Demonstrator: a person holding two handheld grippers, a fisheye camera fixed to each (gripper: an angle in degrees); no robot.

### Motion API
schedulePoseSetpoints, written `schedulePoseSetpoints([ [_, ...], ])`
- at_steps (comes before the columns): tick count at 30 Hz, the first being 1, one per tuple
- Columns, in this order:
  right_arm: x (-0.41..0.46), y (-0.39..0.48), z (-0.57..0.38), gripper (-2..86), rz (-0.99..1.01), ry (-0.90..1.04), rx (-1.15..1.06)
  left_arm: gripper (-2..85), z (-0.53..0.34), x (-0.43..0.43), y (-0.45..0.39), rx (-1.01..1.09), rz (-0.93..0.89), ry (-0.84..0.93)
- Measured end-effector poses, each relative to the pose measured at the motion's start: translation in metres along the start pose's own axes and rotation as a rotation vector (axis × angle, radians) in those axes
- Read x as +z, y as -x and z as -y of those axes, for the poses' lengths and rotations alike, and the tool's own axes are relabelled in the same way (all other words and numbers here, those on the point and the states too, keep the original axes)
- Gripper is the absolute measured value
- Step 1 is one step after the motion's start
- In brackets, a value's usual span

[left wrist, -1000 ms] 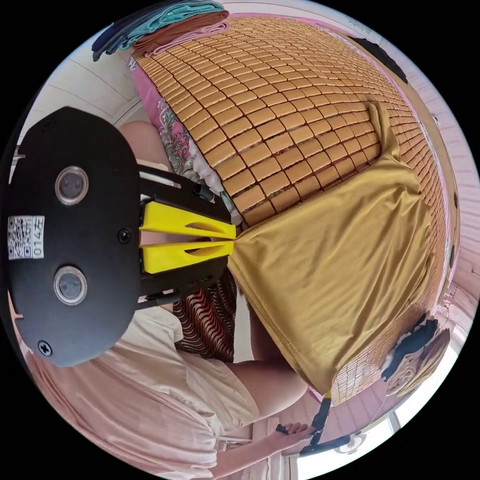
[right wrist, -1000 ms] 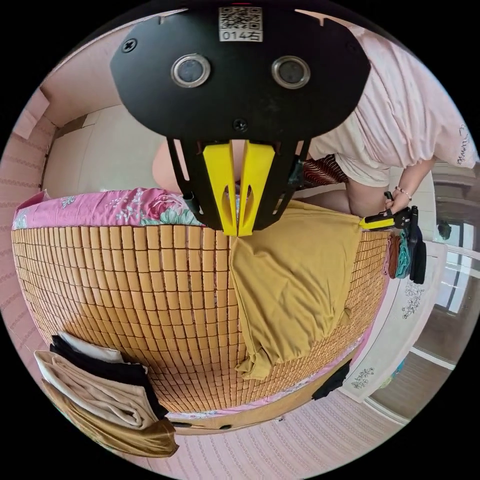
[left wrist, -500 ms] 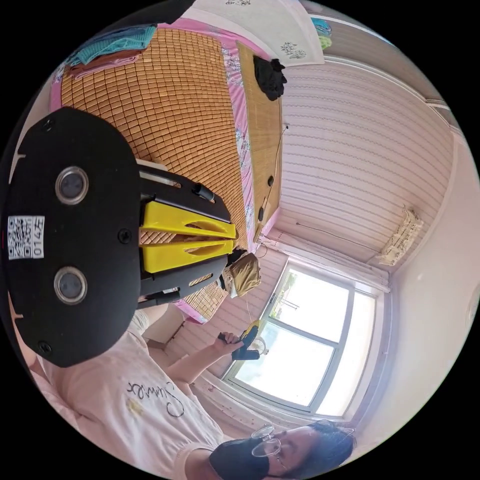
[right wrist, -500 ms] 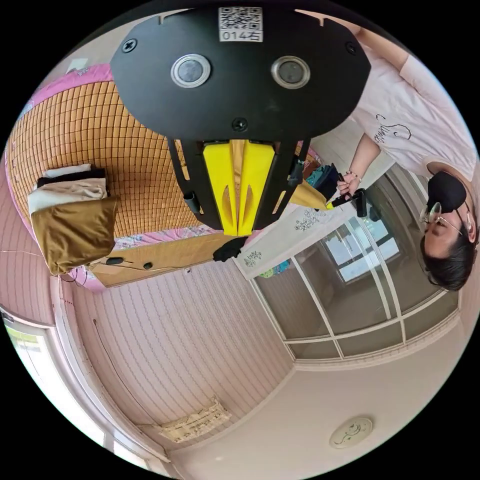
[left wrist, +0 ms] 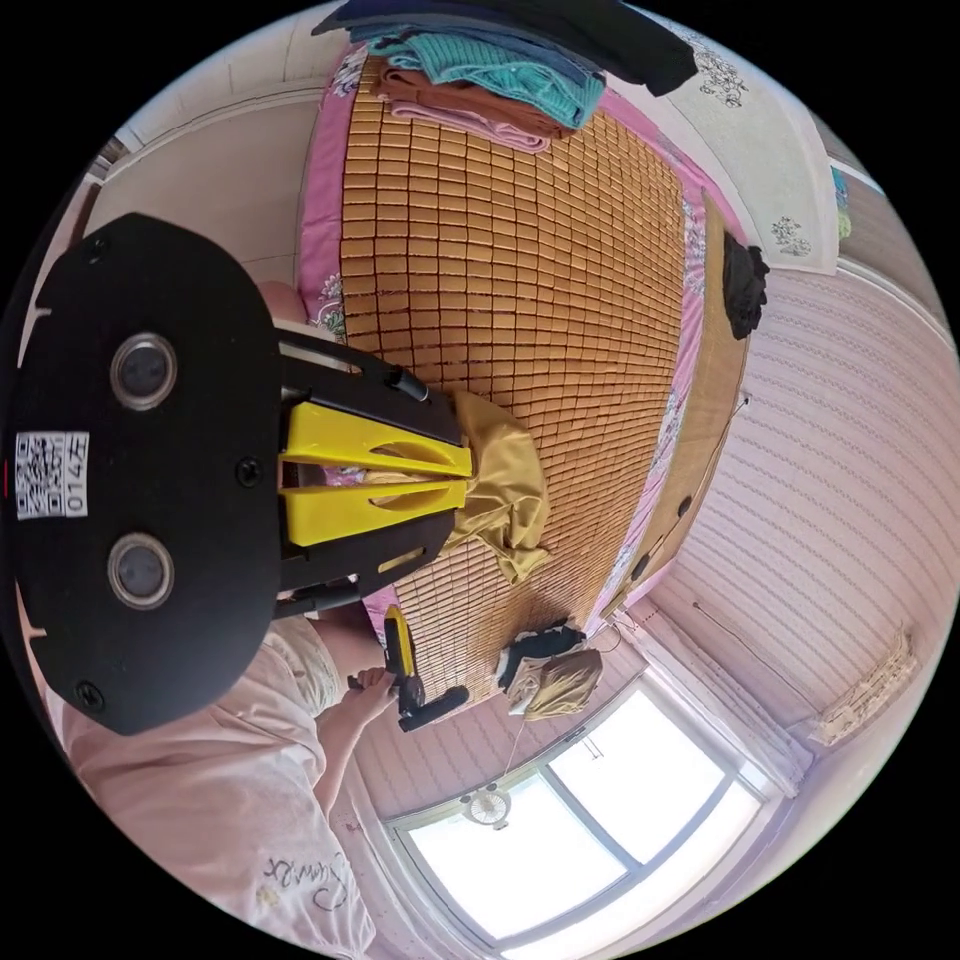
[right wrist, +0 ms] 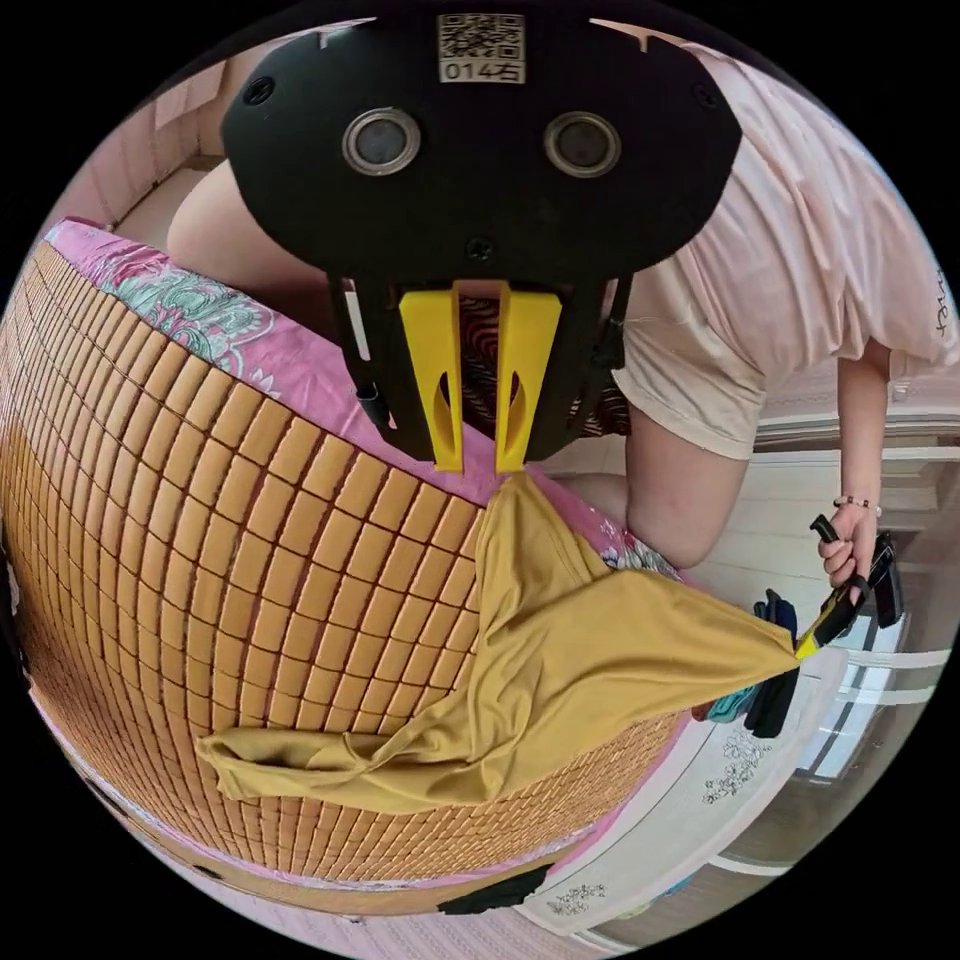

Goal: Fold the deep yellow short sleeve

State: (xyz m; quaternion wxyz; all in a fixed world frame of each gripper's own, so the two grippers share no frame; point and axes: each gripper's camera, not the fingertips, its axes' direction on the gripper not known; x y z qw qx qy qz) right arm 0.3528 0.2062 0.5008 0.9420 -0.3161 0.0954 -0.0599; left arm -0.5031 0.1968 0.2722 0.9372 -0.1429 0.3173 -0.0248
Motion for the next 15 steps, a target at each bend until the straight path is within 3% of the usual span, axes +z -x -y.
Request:
schedulePoseSetpoints([
  [6,-0.005,-0.039,-0.016,7.6,0.234,-0.177,0.133,-1.0,-0.018,-0.018,0.019,-0.038,-0.004,-0.023],
  [12,0.012,-0.061,-0.011,3.4,0.218,-0.138,0.178,-1.0,-0.031,-0.03,0.022,-0.021,-0.012,-0.036],
  [15,0.004,-0.081,-0.019,1.6,0.386,-0.16,0.189,-1.0,-0.039,-0.039,0.024,-0.017,-0.022,-0.062],
])
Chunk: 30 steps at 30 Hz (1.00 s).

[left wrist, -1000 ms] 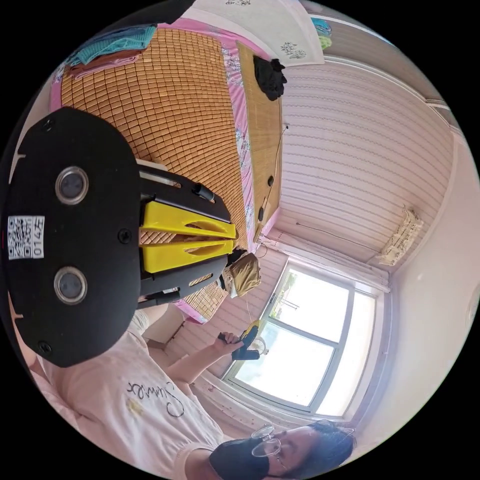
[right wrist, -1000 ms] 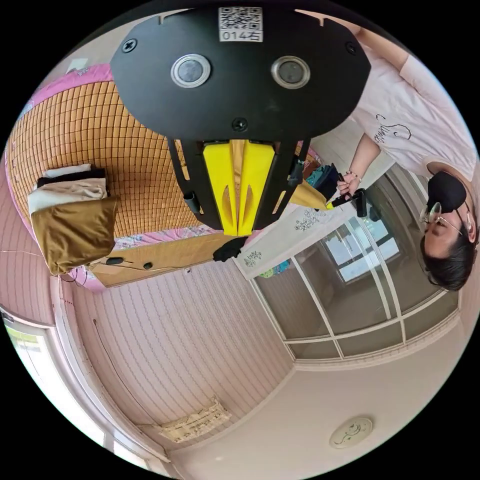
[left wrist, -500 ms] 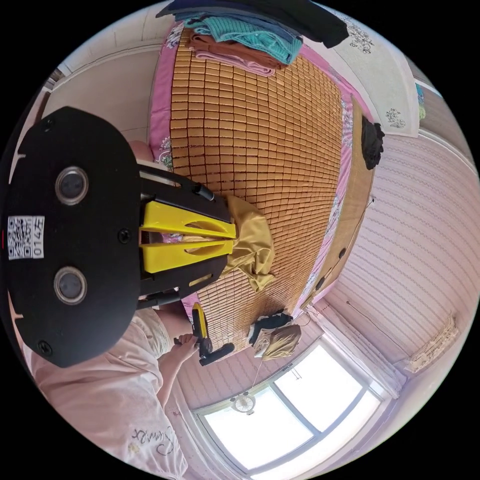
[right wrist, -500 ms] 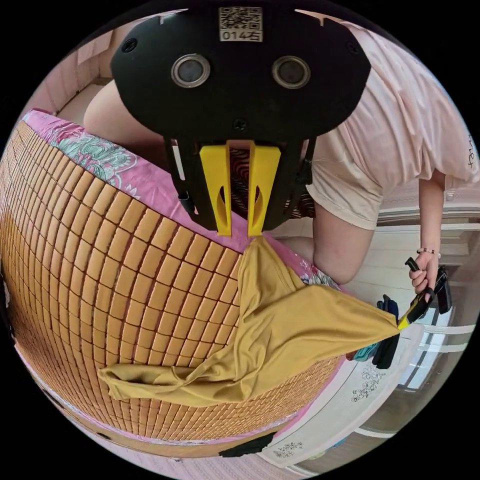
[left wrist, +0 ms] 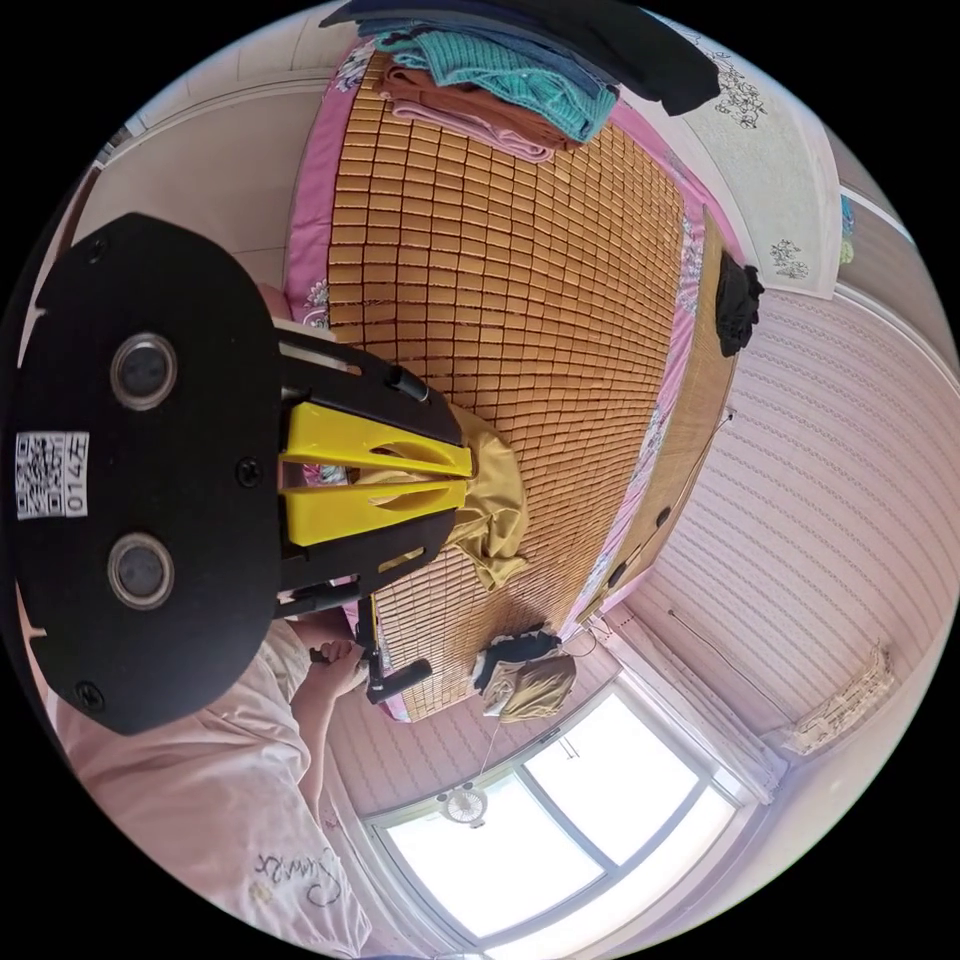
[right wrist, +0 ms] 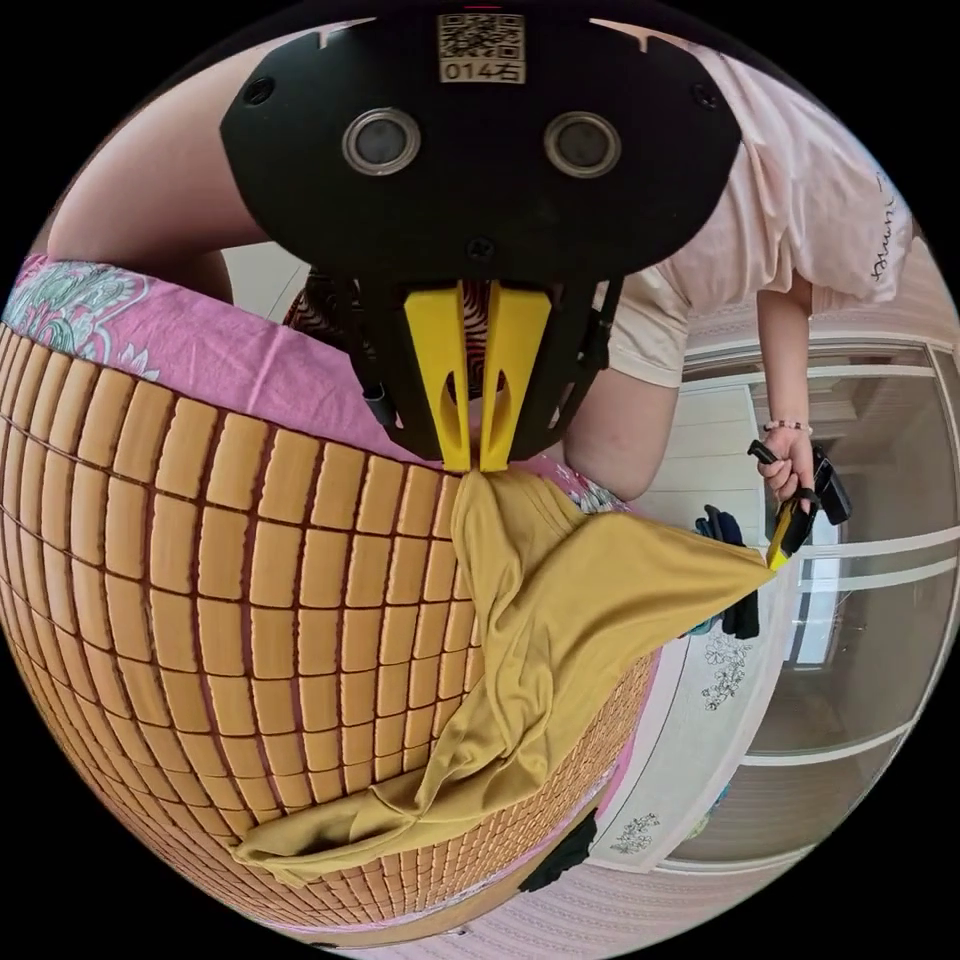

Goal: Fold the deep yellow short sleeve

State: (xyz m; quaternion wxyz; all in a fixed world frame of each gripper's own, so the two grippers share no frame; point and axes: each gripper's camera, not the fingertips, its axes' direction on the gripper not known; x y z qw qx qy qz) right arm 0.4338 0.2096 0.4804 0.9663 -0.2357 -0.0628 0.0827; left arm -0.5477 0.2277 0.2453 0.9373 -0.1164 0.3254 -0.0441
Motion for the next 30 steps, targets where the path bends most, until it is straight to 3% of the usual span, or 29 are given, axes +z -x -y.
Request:
schedulePoseSetpoints([
  [4,-0.086,-0.001,-0.009,0.6,0.337,-0.215,-0.111,-1.0,-0.005,-0.032,-0.005,0.015,-0.051,-0.1],
  [12,-0.311,0.102,-0.055,0.3,0.281,-0.698,-0.623,-1.0,0.036,-0.127,-0.061,0.207,-0.244,-0.433],
  [15,-0.36,0.12,-0.095,0.3,0.383,-0.817,-0.737,-1.0,0.036,-0.163,-0.084,0.272,-0.324,-0.542],
  [24,-0.438,0.19,-0.191,0.3,0.375,-0.879,-1.028,-1.0,0.004,-0.281,-0.126,0.45,-0.445,-0.845],
  [26,-0.443,0.198,-0.183,0.2,0.318,-0.858,-1.018,-1.0,0.011,-0.292,-0.127,0.464,-0.466,-0.868],
  [30,-0.429,0.182,-0.109,0.3,0.186,-0.745,-0.821,-1.0,0.053,-0.274,-0.119,0.373,-0.338,-0.795],
])
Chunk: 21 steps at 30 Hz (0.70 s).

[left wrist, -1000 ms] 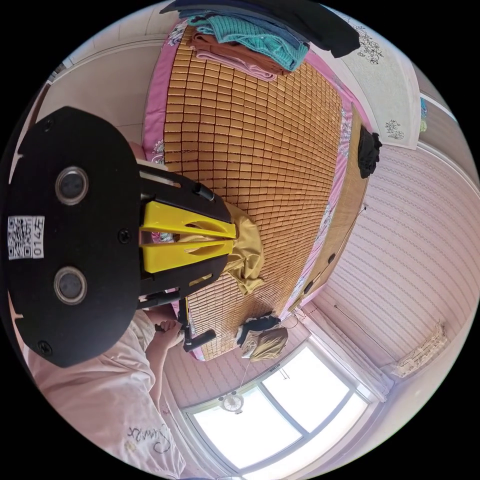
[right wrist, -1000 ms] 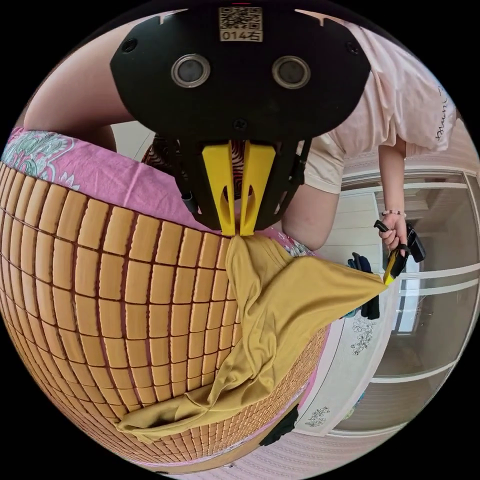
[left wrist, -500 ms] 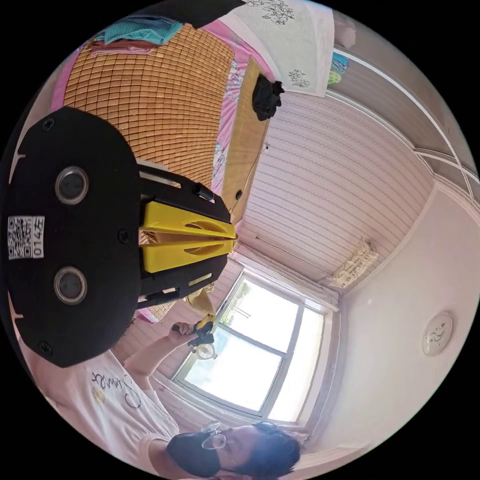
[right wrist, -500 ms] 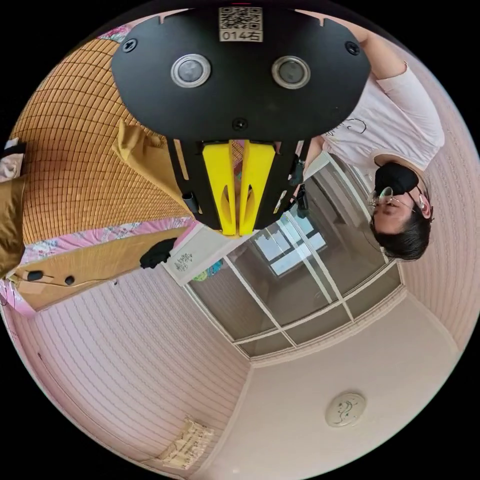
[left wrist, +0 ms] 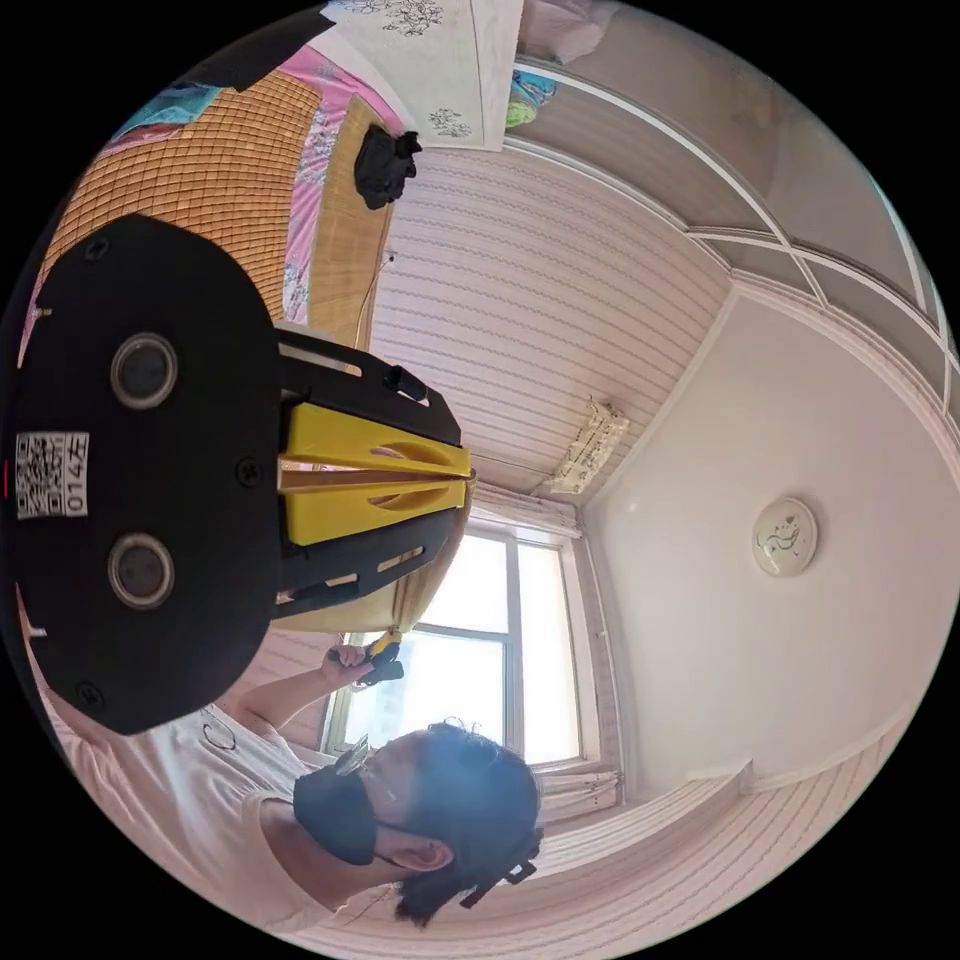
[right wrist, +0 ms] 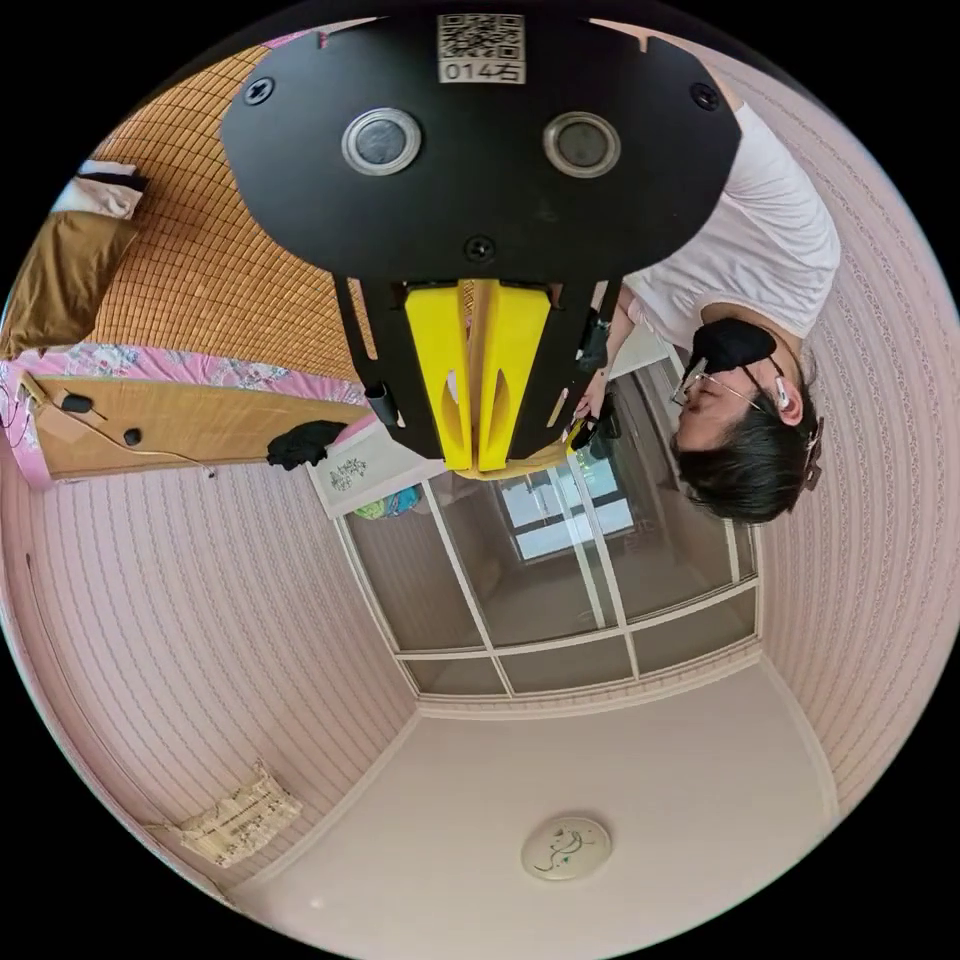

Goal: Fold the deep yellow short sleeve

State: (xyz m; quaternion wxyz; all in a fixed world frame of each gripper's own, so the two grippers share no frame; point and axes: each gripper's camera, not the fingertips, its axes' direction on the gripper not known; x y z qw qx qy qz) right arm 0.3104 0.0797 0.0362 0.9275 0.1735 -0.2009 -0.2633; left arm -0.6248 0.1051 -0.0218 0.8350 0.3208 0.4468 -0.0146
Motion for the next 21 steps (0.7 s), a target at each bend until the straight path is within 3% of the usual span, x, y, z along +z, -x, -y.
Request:
schedulePoseSetpoints([
  [4,0.072,-0.115,-0.017,0.4,-0.207,0.169,0.285,-1.0,-0.026,0.094,0.076,-0.154,0.245,0.334],
  [7,0.1,-0.169,-0.017,0.4,-0.152,0.126,0.457,-1.0,-0.047,0.148,0.115,-0.243,0.286,0.449],
  [12,0.102,-0.137,0.051,0.4,-0.12,-0.069,0.208,-1.0,-0.002,0.174,0.118,-0.189,0.254,0.288],
  [15,0.102,-0.118,0.061,0.4,-0.136,-0.065,0.088,-1.0,0.013,0.176,0.12,-0.147,0.231,0.224],
  [18,0.112,-0.123,0.026,0.4,-0.15,0.021,0.084,-1.0,-0.009,0.184,0.131,-0.154,0.212,0.277],
  [21,0.132,-0.153,-0.04,0.5,-0.274,0.169,0.221,-1.0,-0.063,0.202,0.153,-0.198,0.25,0.436],
])
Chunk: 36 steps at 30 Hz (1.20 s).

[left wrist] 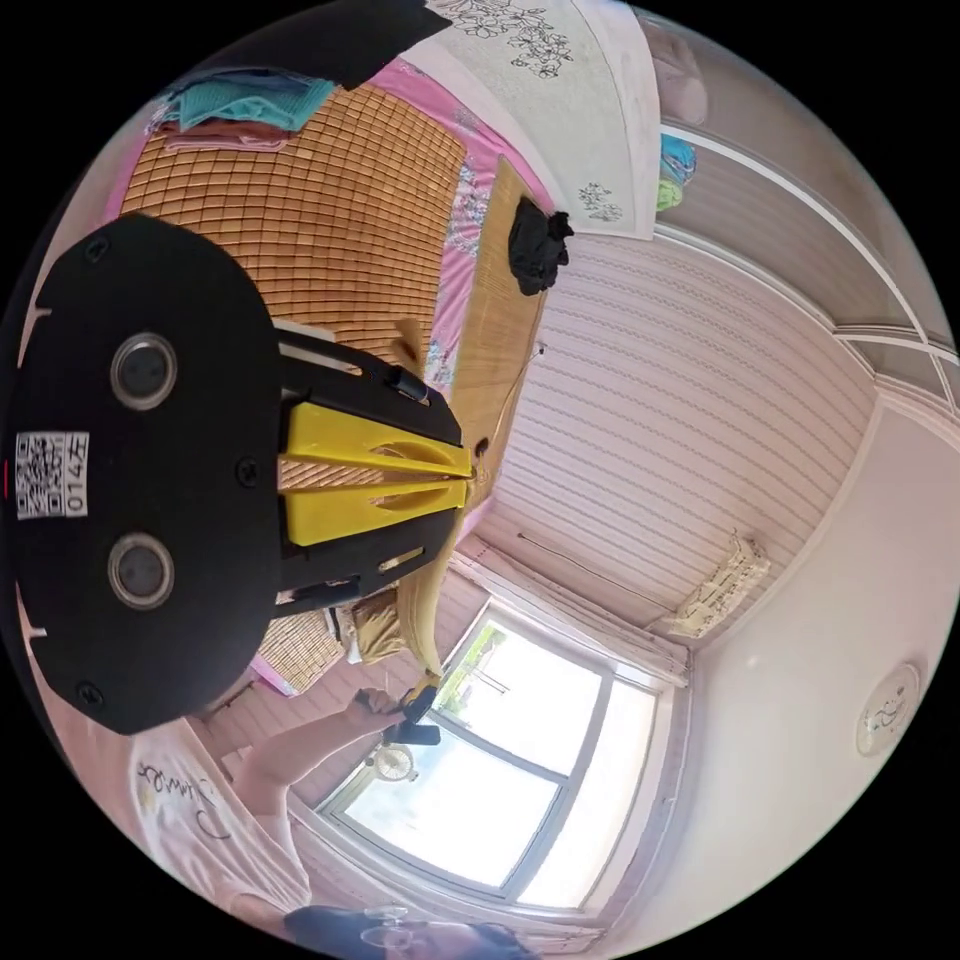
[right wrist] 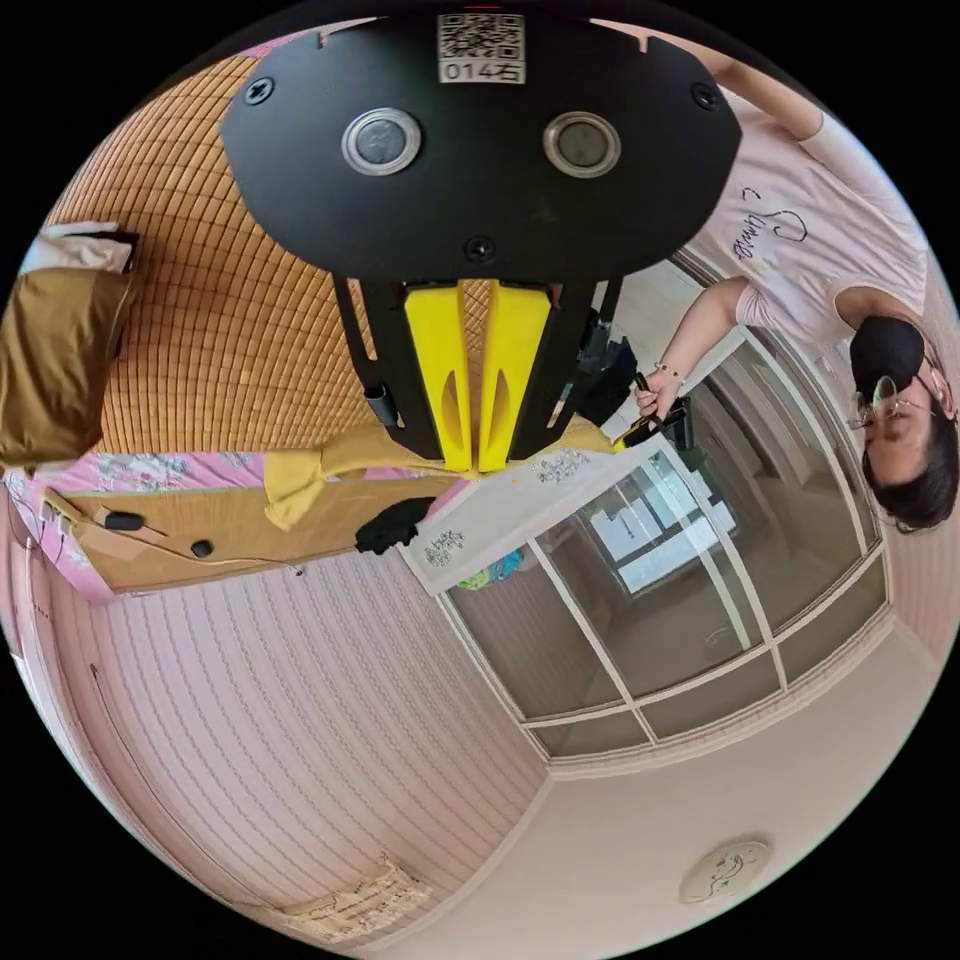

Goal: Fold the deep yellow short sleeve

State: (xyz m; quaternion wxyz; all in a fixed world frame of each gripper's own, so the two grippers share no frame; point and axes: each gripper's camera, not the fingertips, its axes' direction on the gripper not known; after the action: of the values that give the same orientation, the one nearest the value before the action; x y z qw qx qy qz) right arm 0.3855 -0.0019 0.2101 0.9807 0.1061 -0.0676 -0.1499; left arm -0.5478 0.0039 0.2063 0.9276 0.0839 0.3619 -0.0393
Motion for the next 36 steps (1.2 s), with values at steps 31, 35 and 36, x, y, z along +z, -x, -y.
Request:
schedulePoseSetpoints([
  [31,0.136,-0.029,-0.161,4.4,-0.328,0.668,0.499,0.6,-0.13,0.233,0.077,-0.297,0.166,0.868],
  [35,0.147,-0.011,-0.15,6.1,-0.398,0.701,0.427,2.1,-0.119,0.24,0.068,-0.26,0.163,0.859],
  [36,0.151,-0.006,-0.143,6.2,-0.42,0.701,0.405,2.4,-0.113,0.243,0.064,-0.242,0.157,0.849],
])
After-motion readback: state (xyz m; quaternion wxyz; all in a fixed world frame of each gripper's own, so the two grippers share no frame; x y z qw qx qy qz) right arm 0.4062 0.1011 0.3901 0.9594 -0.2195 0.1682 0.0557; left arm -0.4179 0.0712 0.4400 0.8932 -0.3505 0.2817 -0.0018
